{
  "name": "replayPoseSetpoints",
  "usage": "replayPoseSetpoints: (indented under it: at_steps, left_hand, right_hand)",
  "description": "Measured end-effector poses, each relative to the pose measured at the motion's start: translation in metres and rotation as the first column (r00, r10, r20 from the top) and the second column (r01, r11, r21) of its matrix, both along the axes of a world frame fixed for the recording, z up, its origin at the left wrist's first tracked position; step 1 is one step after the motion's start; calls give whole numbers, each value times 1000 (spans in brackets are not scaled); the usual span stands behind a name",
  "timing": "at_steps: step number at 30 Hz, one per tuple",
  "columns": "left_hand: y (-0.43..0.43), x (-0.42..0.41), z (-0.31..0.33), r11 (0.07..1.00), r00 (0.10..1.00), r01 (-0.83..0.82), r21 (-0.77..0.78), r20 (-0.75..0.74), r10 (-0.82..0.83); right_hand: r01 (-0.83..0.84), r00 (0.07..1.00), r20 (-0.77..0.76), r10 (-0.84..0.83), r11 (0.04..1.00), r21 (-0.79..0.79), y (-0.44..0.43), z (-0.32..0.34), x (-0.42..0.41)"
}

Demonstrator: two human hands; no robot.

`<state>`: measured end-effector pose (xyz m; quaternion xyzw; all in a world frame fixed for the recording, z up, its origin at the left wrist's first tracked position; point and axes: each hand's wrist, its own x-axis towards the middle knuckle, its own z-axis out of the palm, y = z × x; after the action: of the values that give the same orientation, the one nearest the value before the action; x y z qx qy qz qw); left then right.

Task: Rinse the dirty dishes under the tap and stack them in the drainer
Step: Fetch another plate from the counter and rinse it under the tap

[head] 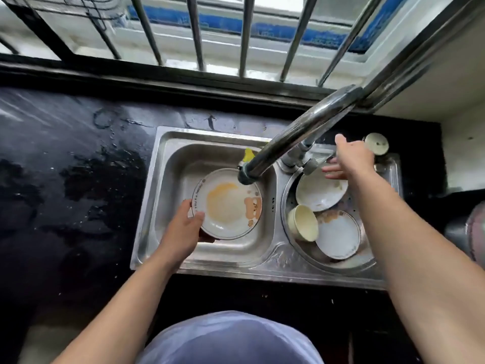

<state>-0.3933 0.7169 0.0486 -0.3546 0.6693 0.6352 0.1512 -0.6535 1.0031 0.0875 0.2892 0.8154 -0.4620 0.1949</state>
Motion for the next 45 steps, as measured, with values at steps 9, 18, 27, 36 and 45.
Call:
replayPoseSetpoints:
  at_steps: [9,18,27,36,45]
  left_hand:
    - [17,-20,-12,993,993,-116,26,39,115]
    - [17,-17,-12,994,994,-99,45,52,97]
    - [10,-5,-14,990,994,-108,93,3,108]
    - [10,1,-14,992,994,-104,68,-14,105]
    - [4,15,-28,977,983,-184,111,43,180]
  right_hand:
    - [-60,994,89,64,997,-54,18,-41,-7]
    - [137,985,128,-118,979,-153,19,-50,6]
    - [-343,829,-244,504,801,490,-29,-2,120]
    - [-851,296,76,952,226,474,-160,-16,170]
    - [-903,246,200,948,149,403,-129,-33,181]
